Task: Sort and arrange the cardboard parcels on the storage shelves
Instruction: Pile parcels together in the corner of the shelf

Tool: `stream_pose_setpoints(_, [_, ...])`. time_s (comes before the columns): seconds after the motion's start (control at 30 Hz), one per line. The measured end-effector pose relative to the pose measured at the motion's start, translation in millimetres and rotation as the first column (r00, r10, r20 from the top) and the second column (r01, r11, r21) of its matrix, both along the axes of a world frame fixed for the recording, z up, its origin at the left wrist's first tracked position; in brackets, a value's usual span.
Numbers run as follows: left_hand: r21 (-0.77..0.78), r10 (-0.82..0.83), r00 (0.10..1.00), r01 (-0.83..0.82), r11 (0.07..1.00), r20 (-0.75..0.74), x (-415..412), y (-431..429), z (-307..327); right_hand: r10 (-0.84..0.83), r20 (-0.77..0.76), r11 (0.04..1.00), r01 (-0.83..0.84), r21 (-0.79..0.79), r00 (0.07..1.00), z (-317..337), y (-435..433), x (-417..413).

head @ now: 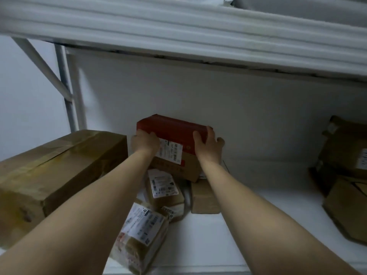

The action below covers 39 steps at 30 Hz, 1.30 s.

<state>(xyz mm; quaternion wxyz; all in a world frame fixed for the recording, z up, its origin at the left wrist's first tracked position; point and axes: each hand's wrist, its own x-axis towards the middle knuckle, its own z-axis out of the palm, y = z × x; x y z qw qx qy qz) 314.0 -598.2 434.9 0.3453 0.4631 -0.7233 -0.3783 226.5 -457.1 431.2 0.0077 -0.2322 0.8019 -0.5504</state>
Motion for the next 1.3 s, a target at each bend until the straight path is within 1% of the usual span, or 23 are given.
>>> stream_pose_setpoints(0.1, [0.044,0.105,0.991,-0.102,0.994,-0.079,-11.4,-16.8,4.2,-0.064,0.111,0.993,0.075,-0.094,0.992,-1.1,-10.1,-5.4])
stream_pose_setpoints(0.2, [0.064,0.160,0.976,-0.152,0.986,-0.147,-19.3,-30.9,5.4,-0.087,0.207,0.991,0.106,-0.081,0.974,-4.2,-14.5,-9.9])
stream_pose_setpoints(0.3, [0.148,0.117,0.972,-0.087,0.985,-0.205,-30.1,-47.2,3.5,-0.077,0.269,0.991,0.103,-0.084,0.960,-7.1,-17.9,-13.7])
stream_pose_setpoints(0.33, [0.170,0.087,0.975,-0.052,0.984,-0.203,-36.3,-49.0,4.1,-0.075,0.284,0.990,0.106,-0.095,0.956,-7.7,-17.5,-16.3])
stream_pose_setpoints(0.43, [0.184,0.060,0.981,-0.026,0.983,-0.182,-37.4,-50.7,6.2,-0.040,0.312,0.990,0.079,-0.114,0.949,-10.6,-20.4,-16.3])
stream_pose_setpoints(0.57, [0.099,0.091,0.994,-0.085,0.991,-0.063,-37.6,-52.2,12.1,-0.040,0.343,0.983,0.098,-0.152,0.938,-11.4,-19.3,-19.7])
stream_pose_setpoints(0.67, [0.054,0.108,0.994,-0.108,0.993,-0.010,-36.5,-43.2,18.4,-0.042,0.374,0.973,0.123,-0.197,0.926,-10.9,-11.6,-17.0])
stream_pose_setpoints(0.77, [0.014,0.074,0.997,-0.075,0.997,0.021,-38.1,-22.0,22.4,-0.055,0.402,0.947,0.175,-0.268,0.914,-10.8,8.9,-12.7])
stream_pose_setpoints(0.87, [0.011,0.039,0.999,-0.040,0.999,0.015,-39.7,3.5,27.4,-0.080,0.376,0.927,0.208,-0.312,0.923,-6.2,43.2,-11.3])
stream_pose_setpoints(1.0, [0.014,-0.061,0.997,0.062,0.998,-0.047,-47.7,54.8,39.2,-0.139,0.349,0.900,0.265,-0.345,0.927,2.8,100.5,-12.4])
stream_pose_setpoints(1.13, [-0.005,-0.217,0.968,0.218,0.976,-0.127,-58.3,121.4,41.1,-0.192,0.367,0.850,0.341,-0.402,0.910,7.1,167.0,-17.8])
stream_pose_setpoints(1.2, [-0.025,-0.273,0.953,0.272,0.962,-0.131,-63.1,156.2,36.7,-0.214,0.369,0.830,0.368,-0.419,0.904,5.8,203.7,-19.8])
stream_pose_setpoints(1.3, [-0.023,-0.304,0.944,0.304,0.952,-0.131,-66.7,204.6,29.4,-0.255,0.378,0.823,0.405,-0.398,0.890,-1.7,253.2,-20.3])
